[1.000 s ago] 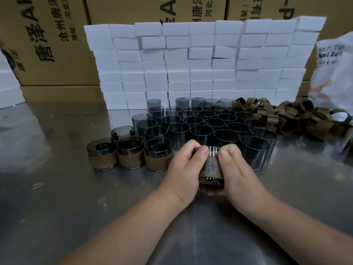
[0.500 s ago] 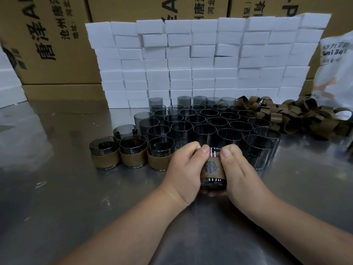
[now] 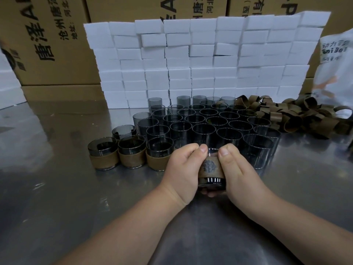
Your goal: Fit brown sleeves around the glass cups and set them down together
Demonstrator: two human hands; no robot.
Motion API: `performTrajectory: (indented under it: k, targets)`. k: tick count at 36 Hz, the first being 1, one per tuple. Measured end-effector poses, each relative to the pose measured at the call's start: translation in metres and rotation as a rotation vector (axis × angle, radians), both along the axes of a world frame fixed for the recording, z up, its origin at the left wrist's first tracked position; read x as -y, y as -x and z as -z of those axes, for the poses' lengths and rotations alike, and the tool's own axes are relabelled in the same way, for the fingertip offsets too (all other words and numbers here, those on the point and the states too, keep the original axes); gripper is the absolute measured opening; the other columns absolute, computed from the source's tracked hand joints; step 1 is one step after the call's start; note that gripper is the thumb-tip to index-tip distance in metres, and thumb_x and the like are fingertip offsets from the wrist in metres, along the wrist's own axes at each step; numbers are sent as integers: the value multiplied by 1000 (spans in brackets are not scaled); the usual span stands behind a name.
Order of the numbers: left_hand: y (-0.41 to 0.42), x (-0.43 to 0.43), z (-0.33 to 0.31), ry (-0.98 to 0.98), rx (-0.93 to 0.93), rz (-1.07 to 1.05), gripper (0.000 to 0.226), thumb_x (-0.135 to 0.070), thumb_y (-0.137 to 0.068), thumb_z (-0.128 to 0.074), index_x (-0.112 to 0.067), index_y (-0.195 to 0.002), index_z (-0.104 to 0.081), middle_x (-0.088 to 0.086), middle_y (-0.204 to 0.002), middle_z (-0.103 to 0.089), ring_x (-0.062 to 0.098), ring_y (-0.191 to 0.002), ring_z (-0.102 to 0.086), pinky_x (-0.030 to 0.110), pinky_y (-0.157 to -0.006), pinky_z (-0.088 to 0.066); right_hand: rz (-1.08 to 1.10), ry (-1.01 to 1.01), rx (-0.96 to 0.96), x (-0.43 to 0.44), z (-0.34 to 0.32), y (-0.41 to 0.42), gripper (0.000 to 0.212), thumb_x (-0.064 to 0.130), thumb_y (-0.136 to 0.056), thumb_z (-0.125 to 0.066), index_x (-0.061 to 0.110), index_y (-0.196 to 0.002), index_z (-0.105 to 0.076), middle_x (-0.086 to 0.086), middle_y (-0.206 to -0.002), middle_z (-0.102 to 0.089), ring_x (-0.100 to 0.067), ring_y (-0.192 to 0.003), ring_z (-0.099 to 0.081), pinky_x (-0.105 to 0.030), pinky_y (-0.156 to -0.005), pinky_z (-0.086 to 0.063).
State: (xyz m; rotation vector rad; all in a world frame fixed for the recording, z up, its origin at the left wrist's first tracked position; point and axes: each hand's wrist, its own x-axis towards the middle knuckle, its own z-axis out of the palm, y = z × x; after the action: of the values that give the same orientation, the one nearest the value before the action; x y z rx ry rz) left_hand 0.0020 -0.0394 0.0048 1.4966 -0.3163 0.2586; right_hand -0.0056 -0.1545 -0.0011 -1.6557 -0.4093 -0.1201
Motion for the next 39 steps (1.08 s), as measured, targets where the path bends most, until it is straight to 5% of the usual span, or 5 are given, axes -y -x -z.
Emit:
performTrajectory:
  k: [6, 17, 26, 33, 39]
  targets:
    - [-1, -1, 1, -12, 43, -3, 62, -50, -66, -51, 9, -64, -35, 22, -65, -44, 42, -57, -41, 57, -54, -39, 21, 5, 23, -1, -2, 1, 45, 59, -74, -35, 15, -80, -40, -25, -70, -61, -37, -57, -63, -38, -48, -53]
    - [-2, -5, 1, -62, 100, -28, 47, -50, -68, -49, -6, -59, -38, 13, -62, -39, 28, -60, -36, 52, -53, -36, 13, 29, 27, -5, -1, -1, 55, 64, -69, -33, 11, -84, -42, -25, -76, -61, -32, -59, -64, -33, -47, -53]
    - [-3, -7, 3, -56, 102, -16, 50, -49, -69, -50, -3, -58, -35, 16, -63, -39, 31, -60, -36, 58, -54, -36, 8, 21, 28, -6, 0, -1, 57, 68, -64, -33, 15, -82, -41, -18, -75, -58, -25, -60, -63, -29, -48, -52]
    - [-1, -7, 0, -97, 148, -43, 39, -50, -69, -48, -15, -56, -36, 10, -59, -34, 23, -59, -33, 40, -55, -30, 24, 20, 29, -5, -1, 0, 54, 69, -65, -34, 17, -80, -42, -7, -71, -55, -24, -59, -61, -35, -50, -55]
    - [-1, -8, 1, -76, 134, -45, 40, -50, -68, -48, -13, -58, -36, 11, -62, -36, 25, -61, -32, 44, -56, -30, 6, -12, 12, -5, 0, 0, 53, 68, -63, -36, 18, -78, -42, 2, -66, -53, -13, -57, -60, -30, -48, -52]
